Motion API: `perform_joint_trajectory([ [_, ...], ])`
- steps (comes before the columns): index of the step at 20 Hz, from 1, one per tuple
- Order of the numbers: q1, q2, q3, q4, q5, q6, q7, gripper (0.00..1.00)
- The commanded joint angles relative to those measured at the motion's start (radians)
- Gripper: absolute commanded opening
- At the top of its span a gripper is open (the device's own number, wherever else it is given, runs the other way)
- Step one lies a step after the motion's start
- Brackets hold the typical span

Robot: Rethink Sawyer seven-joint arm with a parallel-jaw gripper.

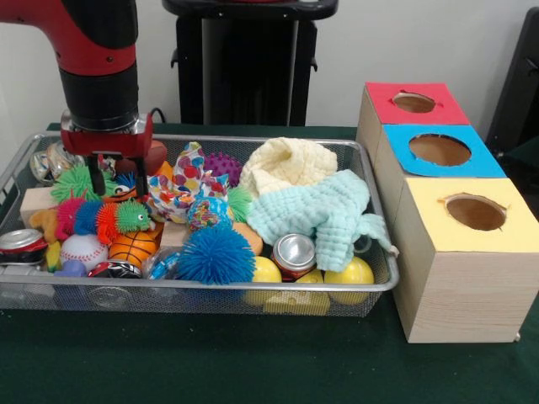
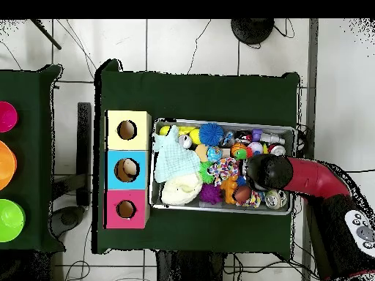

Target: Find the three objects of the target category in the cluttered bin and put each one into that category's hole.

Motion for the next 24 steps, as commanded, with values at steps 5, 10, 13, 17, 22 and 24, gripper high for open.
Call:
perform_joint_trajectory([
  [5,0.012,0.015,0.034,0.036,-0.050,-0.051,-0.030,1.00],
  [10,0.014,0.043,0.016,0.053,-0.072,-0.103,-0.003,1.00],
  [13,0.017,0.074,0.007,0.049,-0.084,-0.133,0.005,1.00],
  [17,0.015,0.093,-0.003,0.057,-0.092,-0.166,0.010,1.00],
  [22,0.010,0.129,-0.006,0.035,-0.098,-0.180,0.004,1.00],
  [24,0.007,0.135,-0.002,0.026,-0.098,-0.173,-0.005,1.00],
])
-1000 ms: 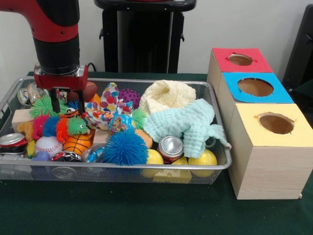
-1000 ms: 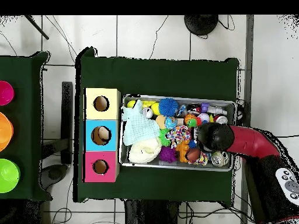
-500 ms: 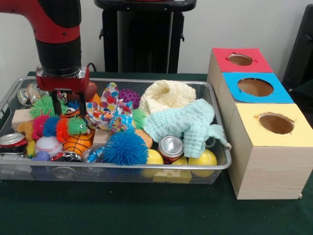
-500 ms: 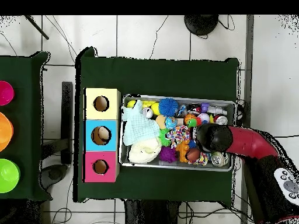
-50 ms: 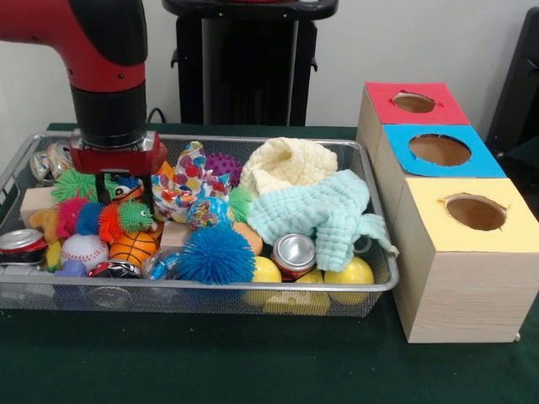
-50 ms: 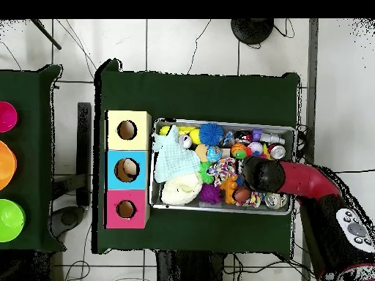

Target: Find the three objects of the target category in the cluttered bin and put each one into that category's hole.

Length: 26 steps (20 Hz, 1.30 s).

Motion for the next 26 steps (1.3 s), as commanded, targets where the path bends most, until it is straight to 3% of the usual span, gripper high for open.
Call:
perform_joint_trajectory([
  [1,0.006,0.082,0.003,0.011,-0.064,-0.030,-0.011,1.00],
  [19,-0.039,-0.050,0.024,0.091,-0.046,0.076,-0.092,1.00],
  [26,-0.031,-0.076,0.014,0.147,-0.053,0.047,-0.060,1.00],
])
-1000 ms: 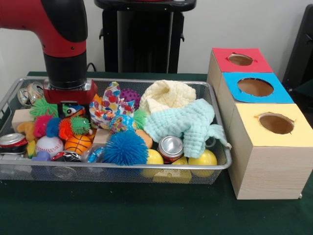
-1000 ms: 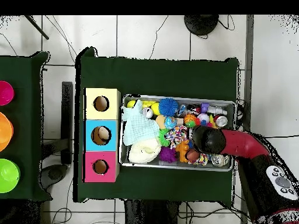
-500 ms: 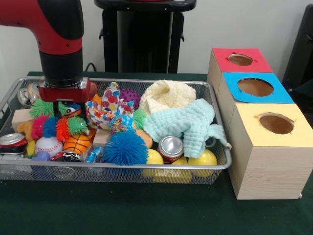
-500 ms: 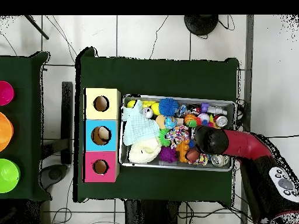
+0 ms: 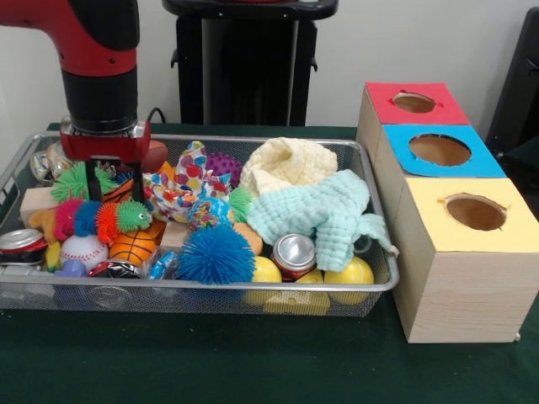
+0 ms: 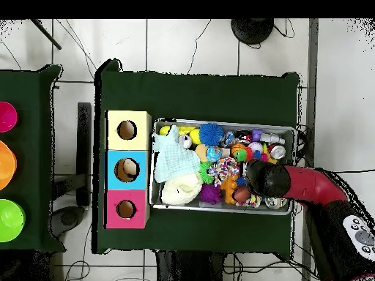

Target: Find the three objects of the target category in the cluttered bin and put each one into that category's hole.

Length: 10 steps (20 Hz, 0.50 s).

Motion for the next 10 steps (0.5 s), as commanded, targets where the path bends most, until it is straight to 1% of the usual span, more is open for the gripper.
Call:
perform_joint_trajectory([
  [1,-0.009,-0.024,0.012,0.111,-0.046,0.047,-0.055,1.00],
  [6,0.003,-0.023,0.006,0.114,-0.053,0.034,-0.039,1.00],
  [10,-0.001,-0.019,0.014,0.115,-0.060,0.022,-0.047,1.00],
])
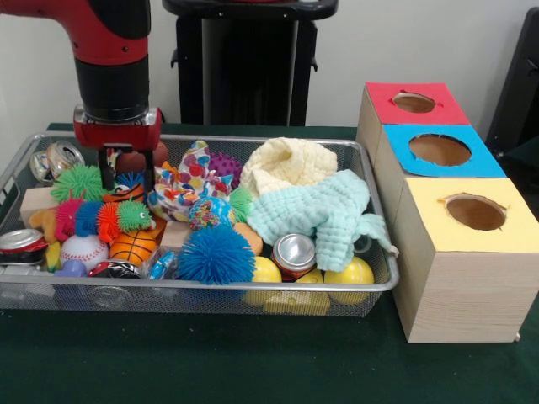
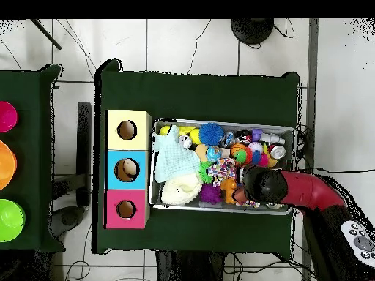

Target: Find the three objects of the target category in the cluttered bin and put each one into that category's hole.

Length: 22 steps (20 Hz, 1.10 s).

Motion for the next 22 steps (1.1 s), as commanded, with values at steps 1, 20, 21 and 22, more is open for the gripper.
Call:
perform_joint_trajectory([
  [1,-0.001,0.013,0.014,0.054,-0.060,0.025,-0.049,1.00],
  [20,0.021,0.075,0.022,-0.057,-0.049,0.059,-0.056,1.00],
  [21,0.023,0.076,0.024,-0.065,-0.046,0.067,-0.059,1.00],
  [22,0.023,0.076,0.027,-0.071,-0.043,0.075,-0.063,1.00],
])
